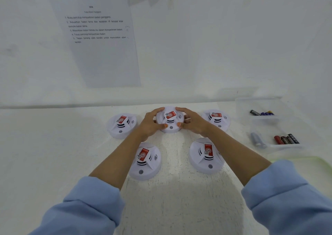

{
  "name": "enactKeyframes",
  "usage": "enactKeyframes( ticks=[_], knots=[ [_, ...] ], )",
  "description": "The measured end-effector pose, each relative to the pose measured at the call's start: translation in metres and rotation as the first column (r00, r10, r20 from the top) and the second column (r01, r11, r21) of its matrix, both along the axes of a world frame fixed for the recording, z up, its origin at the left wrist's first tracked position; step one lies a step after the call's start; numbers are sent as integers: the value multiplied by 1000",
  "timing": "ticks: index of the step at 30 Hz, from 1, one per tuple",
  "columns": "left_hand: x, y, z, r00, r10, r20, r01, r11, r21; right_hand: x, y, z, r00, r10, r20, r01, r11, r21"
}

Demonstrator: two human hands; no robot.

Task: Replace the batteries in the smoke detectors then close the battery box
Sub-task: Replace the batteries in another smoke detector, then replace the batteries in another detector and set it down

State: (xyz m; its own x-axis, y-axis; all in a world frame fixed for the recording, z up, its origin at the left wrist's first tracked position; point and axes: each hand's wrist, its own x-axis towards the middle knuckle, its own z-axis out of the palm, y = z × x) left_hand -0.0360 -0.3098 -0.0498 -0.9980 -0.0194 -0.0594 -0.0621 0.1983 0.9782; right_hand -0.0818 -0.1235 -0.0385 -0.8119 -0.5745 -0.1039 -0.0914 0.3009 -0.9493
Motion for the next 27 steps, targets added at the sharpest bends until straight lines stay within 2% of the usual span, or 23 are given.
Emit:
enactKeyframes(
  ticks=[17,22,27],
  knots=[
    [2,1,3,1000,2,17,-2,1000,1,2,-3,0,999,-42,-30,41,998,-43],
    [0,2,5,1000,5,1,-4,993,-116,0,-3,0,989,-20,-143,39,991,126],
    [1,7,4,1000,24,0,-24,979,-203,1,-6,-1,994,-43,-98,56,990,126]
  ],
)
